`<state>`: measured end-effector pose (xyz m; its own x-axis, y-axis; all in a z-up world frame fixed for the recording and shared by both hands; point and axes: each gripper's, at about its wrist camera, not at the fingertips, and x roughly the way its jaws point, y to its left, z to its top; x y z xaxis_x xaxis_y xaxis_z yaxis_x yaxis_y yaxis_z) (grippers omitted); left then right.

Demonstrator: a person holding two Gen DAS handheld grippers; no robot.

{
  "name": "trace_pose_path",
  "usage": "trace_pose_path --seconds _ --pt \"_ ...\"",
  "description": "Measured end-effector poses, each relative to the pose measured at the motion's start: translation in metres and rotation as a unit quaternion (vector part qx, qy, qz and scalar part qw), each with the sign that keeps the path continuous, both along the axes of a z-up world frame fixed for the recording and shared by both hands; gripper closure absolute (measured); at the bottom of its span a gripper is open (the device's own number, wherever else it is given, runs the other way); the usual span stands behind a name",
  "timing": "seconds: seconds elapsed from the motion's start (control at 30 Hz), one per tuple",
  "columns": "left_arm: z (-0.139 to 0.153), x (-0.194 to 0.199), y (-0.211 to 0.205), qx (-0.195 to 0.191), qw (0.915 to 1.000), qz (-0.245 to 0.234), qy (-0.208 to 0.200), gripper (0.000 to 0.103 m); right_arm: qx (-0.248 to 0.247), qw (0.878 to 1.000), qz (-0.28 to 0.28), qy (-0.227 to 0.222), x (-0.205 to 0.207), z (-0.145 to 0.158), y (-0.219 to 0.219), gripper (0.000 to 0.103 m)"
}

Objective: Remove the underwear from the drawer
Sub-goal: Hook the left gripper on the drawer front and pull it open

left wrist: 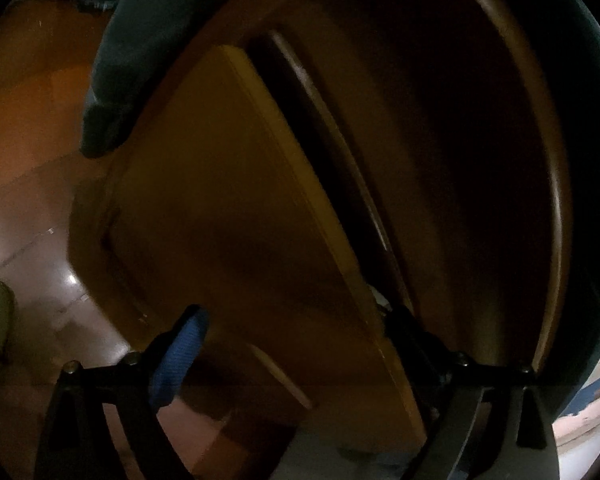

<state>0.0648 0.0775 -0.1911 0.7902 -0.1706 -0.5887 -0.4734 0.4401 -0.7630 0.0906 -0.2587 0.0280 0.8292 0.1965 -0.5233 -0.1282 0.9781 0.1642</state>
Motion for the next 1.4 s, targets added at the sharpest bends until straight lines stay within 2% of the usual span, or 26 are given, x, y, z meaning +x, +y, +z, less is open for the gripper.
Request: trace_pose_path --seconds 0.03,0.13,0.2,0.3,0.4,0.47,0.53,0.77,0.87,0.97,1.03,1.2,1.3,1.4 --pt "0.001 0.002 -0.002 0.004 1.0 0.005 0.006 0.001 0.002 1.0 0.001 0.001 0.0 0.0 0.0 0.0" --pt "-0.01 0.002 -0.001 -0.026 0.9994 0.021 0.009 0.0 0.008 1.0 0.003 0.004 0.002 -0.002 -0.001 0.0" --pt "-0.016 0.004 0.001 -0.03 0.9992 0.026 0.011 0.0 0.01 1.0 0.005 0.005 0.002 -0.002 -0.001 0.0" --pt "-0.032 0.009 0.013 -0.08 0.9962 0.032 0.016 0.0 0.014 1.0 0.009 0.006 0.002 -0.003 -0.001 0.0" --pt "-0.028 0.007 0.012 -0.063 0.9977 0.024 0.008 0.0 0.018 1.0 0.012 0.009 0.003 -0.004 -0.001 0.0" --pt "-0.025 0.006 0.008 -0.049 0.9985 0.02 0.016 0.0 0.022 1.0 0.014 0.01 0.003 -0.004 -0.001 0.0" --pt "-0.008 0.011 0.005 -0.031 0.9989 0.014 0.032 0.0 0.023 1.0 0.016 0.011 0.003 -0.004 -0.001 0.0" --pt "-0.015 0.019 0.007 -0.035 0.9974 -0.014 0.062 0.0 0.038 0.999 0.022 0.016 0.003 -0.006 -0.004 0.0" --pt "-0.008 0.012 0.008 -0.068 0.9934 -0.014 0.091 0.0 0.041 0.999 0.024 0.018 0.003 -0.007 -0.005 0.0" --pt "-0.001 0.007 0.007 -0.062 0.9934 -0.03 0.092 0.0 0.043 0.999 0.024 0.018 0.003 -0.007 -0.005 0.0" --pt "0.004 -0.003 0.004 -0.072 0.9917 -0.031 0.102 0.0 0.045 0.999 0.024 0.017 0.003 -0.007 -0.005 0.0" --pt "-0.001 -0.025 0.002 -0.042 0.9916 -0.041 0.115 0.0 0.051 0.998 0.024 0.017 0.001 -0.008 -0.006 0.0" --pt "0.004 -0.018 -0.003 -0.024 0.992 -0.039 0.118 0.0 0.057 0.998 0.025 0.019 0.001 -0.008 -0.007 0.0" --pt "0.002 -0.01 -0.003 -0.04 0.9897 -0.026 0.135 0.001 0.056 0.998 0.027 0.019 0.0 -0.008 -0.008 0.0"
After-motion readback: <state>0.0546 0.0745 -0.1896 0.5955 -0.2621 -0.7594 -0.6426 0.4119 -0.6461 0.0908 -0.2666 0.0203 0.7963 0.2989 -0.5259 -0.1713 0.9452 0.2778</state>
